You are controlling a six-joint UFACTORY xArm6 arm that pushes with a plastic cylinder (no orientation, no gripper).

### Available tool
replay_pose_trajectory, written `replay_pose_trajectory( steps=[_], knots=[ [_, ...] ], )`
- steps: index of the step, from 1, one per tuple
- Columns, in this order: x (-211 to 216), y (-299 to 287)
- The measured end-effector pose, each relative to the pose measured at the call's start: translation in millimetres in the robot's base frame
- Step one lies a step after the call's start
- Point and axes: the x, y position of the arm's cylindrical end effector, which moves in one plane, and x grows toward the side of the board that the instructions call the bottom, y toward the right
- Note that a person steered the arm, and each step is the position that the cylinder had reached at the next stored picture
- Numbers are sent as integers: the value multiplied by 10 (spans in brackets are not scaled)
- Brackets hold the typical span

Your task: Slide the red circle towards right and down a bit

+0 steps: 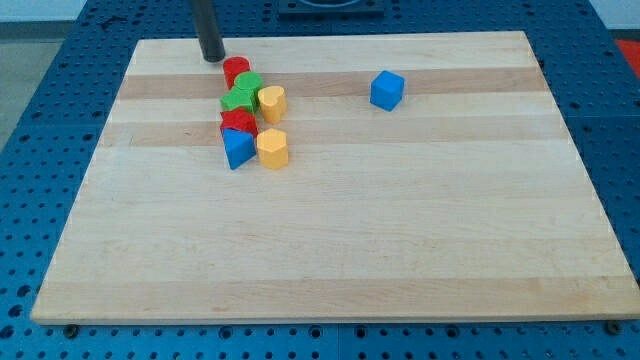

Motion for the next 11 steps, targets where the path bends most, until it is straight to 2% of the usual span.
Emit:
replay_pose_trajectory(
  steps=[1, 2, 4, 5, 6, 9, 10, 11],
  knots=[
    [290, 113],
    [290, 252],
    [400, 935],
    [159, 990],
    [116, 1240],
    [554, 1835],
    [228, 1271],
    [302, 461]
  ],
)
